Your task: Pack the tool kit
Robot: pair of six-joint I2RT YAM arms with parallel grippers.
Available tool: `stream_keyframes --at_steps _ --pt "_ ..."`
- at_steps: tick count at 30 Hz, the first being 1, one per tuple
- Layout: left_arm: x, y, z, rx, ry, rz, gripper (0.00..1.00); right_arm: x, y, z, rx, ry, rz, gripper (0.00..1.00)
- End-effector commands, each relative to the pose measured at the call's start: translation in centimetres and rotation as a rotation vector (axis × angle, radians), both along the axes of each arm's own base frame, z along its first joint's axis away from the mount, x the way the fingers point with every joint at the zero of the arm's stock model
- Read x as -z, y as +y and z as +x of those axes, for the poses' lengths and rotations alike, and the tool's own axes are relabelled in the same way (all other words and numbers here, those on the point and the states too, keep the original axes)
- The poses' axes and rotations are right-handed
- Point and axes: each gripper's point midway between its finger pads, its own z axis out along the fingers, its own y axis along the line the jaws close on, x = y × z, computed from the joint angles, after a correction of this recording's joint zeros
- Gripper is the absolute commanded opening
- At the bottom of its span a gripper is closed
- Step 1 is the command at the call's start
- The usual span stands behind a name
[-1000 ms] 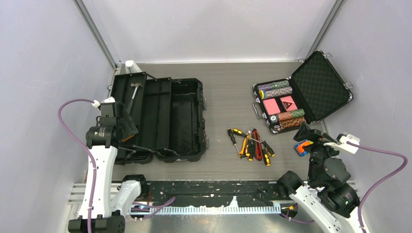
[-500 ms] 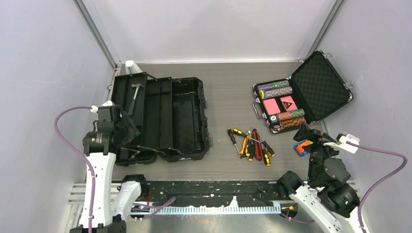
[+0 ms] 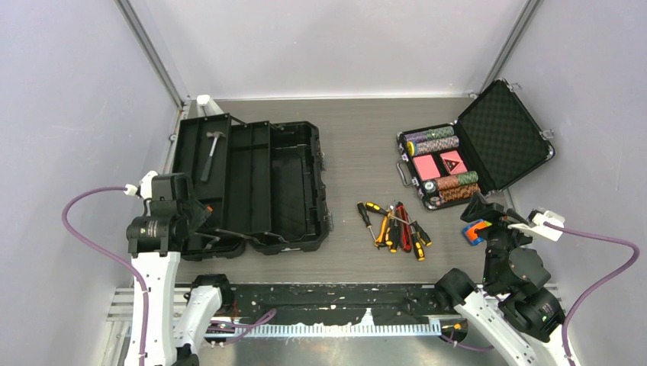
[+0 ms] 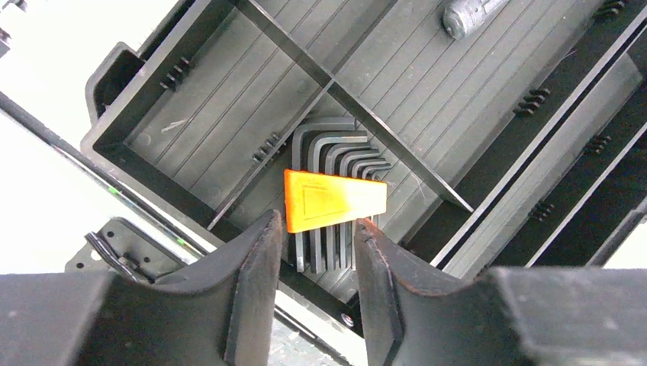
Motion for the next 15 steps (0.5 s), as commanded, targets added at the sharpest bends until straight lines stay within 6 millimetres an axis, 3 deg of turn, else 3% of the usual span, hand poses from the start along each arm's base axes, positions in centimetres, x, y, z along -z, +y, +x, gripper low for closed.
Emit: stream_keyframes --at_steps 1,8,15 --pt "-1.6 0.1 0.5 -0.045 -0.056 -0.016 0.44 -0.6 0.0 0.1 0.004 -0.024 0.008 0.96" --pt "-0.1 -1.3 0.4 0.001 -0.008 -0.078 0.57 -0.6 -0.1 0.0 0.007 -0.029 0.014 0.96" --pt "-0.4 -3.5 2.0 0.058 -0.052 -0.190 0.59 -0.6 -0.1 0.0 0.005 -0.027 0.011 0.96"
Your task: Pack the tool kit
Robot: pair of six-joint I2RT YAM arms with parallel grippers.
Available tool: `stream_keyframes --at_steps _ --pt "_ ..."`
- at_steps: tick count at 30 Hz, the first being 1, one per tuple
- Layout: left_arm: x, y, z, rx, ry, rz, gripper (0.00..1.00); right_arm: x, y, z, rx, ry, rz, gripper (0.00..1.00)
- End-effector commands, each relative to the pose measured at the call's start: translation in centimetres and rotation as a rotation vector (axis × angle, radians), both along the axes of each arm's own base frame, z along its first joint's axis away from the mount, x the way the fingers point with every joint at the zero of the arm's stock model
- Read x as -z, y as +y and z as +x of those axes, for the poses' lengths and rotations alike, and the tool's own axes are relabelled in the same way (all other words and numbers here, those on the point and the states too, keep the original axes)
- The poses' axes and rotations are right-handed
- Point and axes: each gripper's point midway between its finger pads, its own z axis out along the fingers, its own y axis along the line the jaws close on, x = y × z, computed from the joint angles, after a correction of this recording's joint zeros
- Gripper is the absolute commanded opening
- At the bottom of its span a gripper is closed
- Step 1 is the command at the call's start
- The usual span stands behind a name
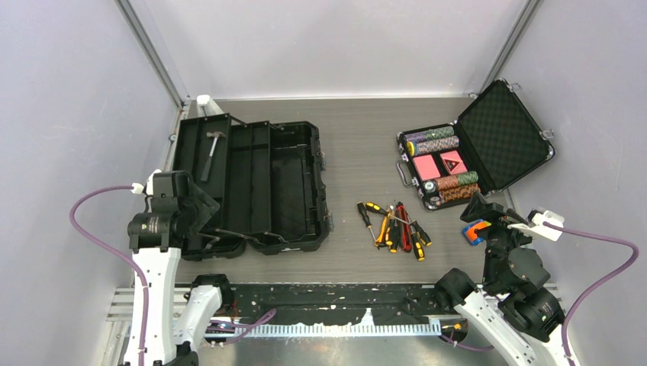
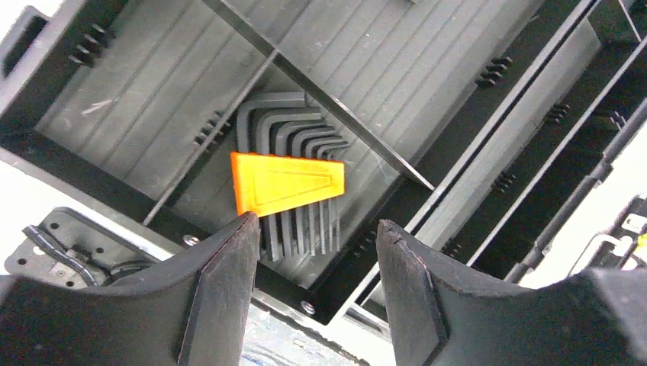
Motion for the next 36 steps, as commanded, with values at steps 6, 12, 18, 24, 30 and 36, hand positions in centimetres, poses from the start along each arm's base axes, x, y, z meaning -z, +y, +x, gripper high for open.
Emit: stream_keyframes --at_steps 6,12,18,24,30,36 --pt "-2.1 -2.8 2.0 0.055 -0.099 -0.147 0.59 -0.6 -0.1 0.0 0.008 -0.027 0.011 0.96" --pt "-3.6 -2.4 2.3 0.078 -0.144 -0.108 0.59 -0.6 0.0 0.1 0.005 -0.021 0.006 0.96" --pt "-5.6 -0.6 2.4 0.092 -0.168 0.022 0.60 -0.6 0.2 0.2 -0.007 -0.019 0.004 0.96" --pt "-7.5 1.0 2.4 0.197 -0.259 0.217 0.67 -1.2 3.1 1.2 -0.153 0.019 -0.023 0.97" --pt "-8.5 0.8 1.9 0.336 -0.359 0.341 0.89 0.6 8.0 3.7 -0.299 0.273 -0.077 0.97" --pt "-9.6 -2.3 1.1 0.535 -0.543 0.383 1.00 4.6 13.8 6.2 -0.478 0.525 -0.130 0.98"
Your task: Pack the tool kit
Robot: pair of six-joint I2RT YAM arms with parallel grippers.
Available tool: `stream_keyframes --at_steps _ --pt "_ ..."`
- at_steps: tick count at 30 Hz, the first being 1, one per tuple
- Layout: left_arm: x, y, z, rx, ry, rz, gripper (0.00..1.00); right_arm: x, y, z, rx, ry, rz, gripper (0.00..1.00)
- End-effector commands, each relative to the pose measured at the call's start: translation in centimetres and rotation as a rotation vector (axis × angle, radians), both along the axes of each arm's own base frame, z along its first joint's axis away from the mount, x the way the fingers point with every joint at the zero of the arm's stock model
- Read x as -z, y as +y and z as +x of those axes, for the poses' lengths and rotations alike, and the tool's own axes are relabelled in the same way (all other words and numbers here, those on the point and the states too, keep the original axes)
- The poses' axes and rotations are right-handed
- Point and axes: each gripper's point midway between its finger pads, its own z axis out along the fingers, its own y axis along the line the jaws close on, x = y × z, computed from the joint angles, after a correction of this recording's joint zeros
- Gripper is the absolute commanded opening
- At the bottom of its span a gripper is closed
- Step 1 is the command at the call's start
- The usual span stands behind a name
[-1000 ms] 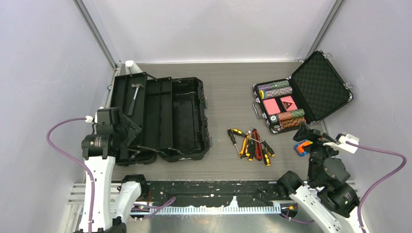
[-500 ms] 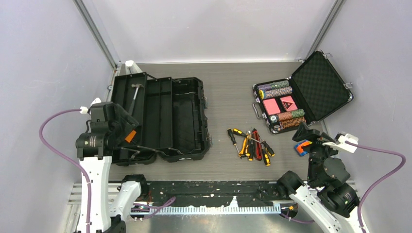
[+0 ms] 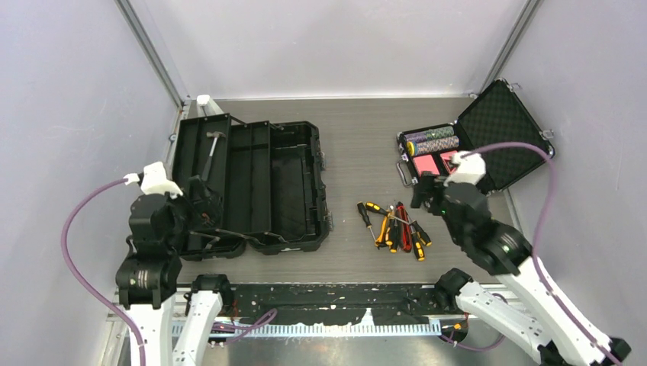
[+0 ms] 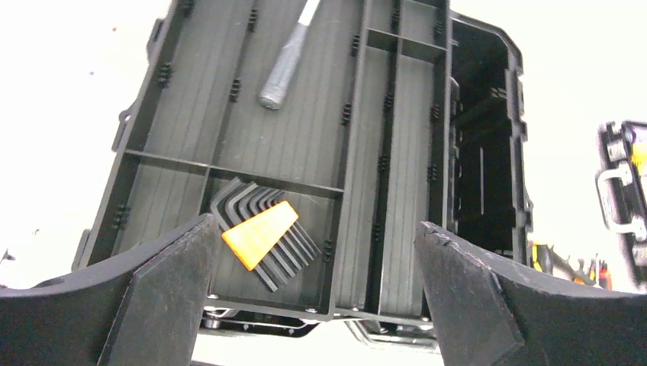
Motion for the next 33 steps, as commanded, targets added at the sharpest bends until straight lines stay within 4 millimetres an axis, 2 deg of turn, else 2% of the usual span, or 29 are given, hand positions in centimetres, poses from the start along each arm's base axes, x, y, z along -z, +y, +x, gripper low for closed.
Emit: stream_keyframes --at_steps 1,5,7,11,13,18,21,23,26,30,33 --pt "-1.7 -2.4 0.5 0.207 -0.153 0.099 0.99 3.1 4.9 0.8 -0.178 0.194 0.006 0.98" --pt "-1.7 -4.7 -0.8 0.389 -0.237 0.182 1.00 7.6 8.2 2.1 -0.268 0.388 -0.024 0.96" --pt "-2.0 -5.8 -1.6 0.473 -0.309 0.201 1.00 10.0 9.1 2.5 -0.282 0.475 -0.029 0.93" --pt "-2.4 -7.0 -2.0 0.521 -0.405 0.161 0.99 14.5 9.6 2.8 -0.267 0.624 -0.040 0.87" --pt "-2.1 -7.8 -1.6 0.537 -0.439 0.120 1.00 16.0 9.5 2.7 -0.260 0.667 -0.032 0.84" --pt "-0.6 -9.4 -0.1 0.561 -0.499 0.015 0.99 17.8 7.4 2.1 -0.162 0.716 0.002 0.78" --pt "0.5 -9.4 0.4 0.545 -0.489 -0.001 1.00 18.9 5.5 1.3 -0.108 0.732 0.064 0.72" --pt "0.9 -8.8 0.4 0.518 -0.471 0.016 1.00 19.5 5.1 0.7 -0.098 0.745 0.109 0.67" --pt "1.2 -8.0 0.4 0.477 -0.467 0.036 0.99 20.3 5.1 -0.1 -0.099 0.760 0.159 0.61" --pt "1.3 -7.6 0.3 0.458 -0.476 0.041 0.99 21.8 5.5 -0.8 -0.118 0.795 0.188 0.60" --pt "1.5 -7.3 0.5 0.445 -0.462 0.059 0.99 22.9 6.5 -1.0 -0.148 0.829 0.229 0.55"
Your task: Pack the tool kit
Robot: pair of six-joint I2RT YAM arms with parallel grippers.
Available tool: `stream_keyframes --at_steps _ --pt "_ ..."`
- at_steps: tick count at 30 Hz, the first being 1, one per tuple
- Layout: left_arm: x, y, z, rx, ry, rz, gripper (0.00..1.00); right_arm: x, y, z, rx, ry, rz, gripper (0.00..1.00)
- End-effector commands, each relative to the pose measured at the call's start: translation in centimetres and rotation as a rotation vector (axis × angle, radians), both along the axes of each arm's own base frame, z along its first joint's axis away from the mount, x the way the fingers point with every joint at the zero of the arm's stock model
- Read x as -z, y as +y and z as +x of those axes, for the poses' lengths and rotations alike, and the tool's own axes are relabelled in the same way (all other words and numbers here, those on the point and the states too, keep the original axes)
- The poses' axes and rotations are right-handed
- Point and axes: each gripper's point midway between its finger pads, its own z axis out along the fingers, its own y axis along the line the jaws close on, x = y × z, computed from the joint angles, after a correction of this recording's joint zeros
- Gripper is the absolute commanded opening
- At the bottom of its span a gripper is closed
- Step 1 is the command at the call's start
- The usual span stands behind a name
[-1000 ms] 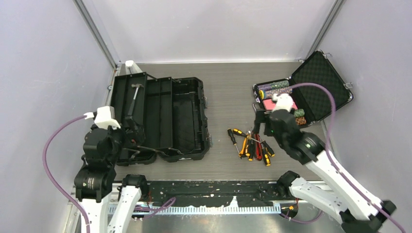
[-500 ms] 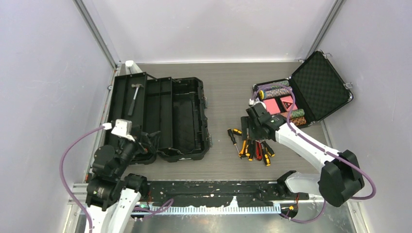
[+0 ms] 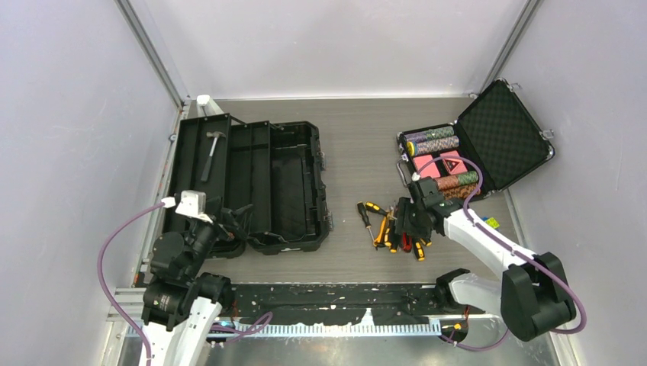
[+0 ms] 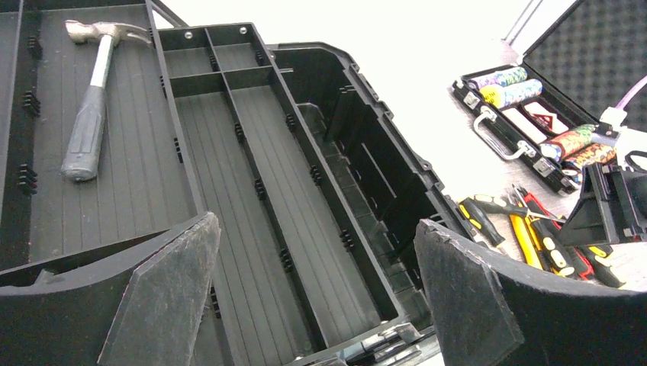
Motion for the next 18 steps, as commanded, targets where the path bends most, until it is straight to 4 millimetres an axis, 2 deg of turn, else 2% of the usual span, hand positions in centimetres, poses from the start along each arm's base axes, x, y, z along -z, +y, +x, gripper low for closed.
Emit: stream_keyframes --at_steps 1,5,12,18 --pt "-1.2 0.8 0.5 -0.045 -0.051 0.007 1.00 0.6 2.3 0.7 -0.015 0.009 0.121 0.54" --pt "-0.8 1.2 0.6 -0.066 -0.035 0.023 0.99 1.0 2.8 1.4 -0.015 0.005 0.133 0.52" --pt "-0.8 1.2 0.7 -0.067 -0.036 0.028 1.00 2.0 2.4 2.0 -0.008 0.016 0.094 0.66" --pt "-0.7 1.2 0.7 -0.066 -0.032 0.031 1.00 3.0 2.0 2.4 0.003 0.034 0.059 0.62"
